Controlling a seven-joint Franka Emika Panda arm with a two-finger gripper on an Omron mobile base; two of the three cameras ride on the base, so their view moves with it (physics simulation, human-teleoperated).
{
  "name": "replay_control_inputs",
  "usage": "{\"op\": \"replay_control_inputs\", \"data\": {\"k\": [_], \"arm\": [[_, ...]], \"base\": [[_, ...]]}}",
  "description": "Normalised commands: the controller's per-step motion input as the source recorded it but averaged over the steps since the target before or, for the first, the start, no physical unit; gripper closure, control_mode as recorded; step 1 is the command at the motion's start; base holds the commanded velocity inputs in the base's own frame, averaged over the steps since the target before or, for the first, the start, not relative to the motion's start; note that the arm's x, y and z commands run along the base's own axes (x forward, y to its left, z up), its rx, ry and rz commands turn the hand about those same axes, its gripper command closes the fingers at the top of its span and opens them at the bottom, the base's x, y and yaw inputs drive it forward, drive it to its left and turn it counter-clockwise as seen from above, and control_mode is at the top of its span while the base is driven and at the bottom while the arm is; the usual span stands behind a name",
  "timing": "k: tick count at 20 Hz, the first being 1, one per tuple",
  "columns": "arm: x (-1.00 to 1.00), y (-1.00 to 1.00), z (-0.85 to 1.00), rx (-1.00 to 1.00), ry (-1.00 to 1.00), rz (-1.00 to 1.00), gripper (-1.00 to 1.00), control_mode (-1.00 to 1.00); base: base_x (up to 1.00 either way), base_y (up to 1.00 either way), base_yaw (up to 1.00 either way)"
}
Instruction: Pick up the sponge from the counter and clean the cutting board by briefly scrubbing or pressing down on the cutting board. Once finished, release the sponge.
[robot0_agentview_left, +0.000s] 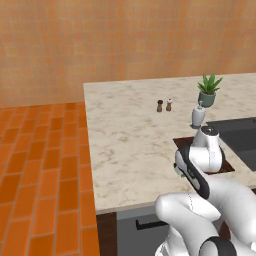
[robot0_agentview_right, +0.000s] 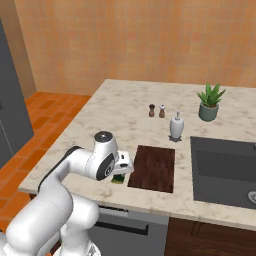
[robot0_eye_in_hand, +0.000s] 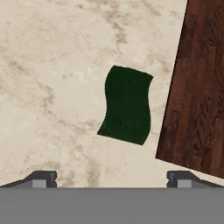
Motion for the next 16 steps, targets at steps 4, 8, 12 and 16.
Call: {"op": "replay_control_inputs", "data": {"k": [4, 8, 12, 16], "arm": [[0.22, 0.0, -0.05, 0.0, 0.0, 0.07, -1.0, -1.0], [0.16, 0.0, -0.13, 0.0, 0.0, 0.05, -1.0, -1.0], [0.24, 0.0, -0.16, 0.0, 0.0, 0.02, -1.0, -1.0], [0.27, 0.0, -0.16, 0.0, 0.0, 0.03, -1.0, -1.0]], "base": [[0.0, 0.0, 0.0], [0.0, 0.0, 0.0], [0.0, 0.0, 0.0], [0.0, 0.0, 0.0]]}}
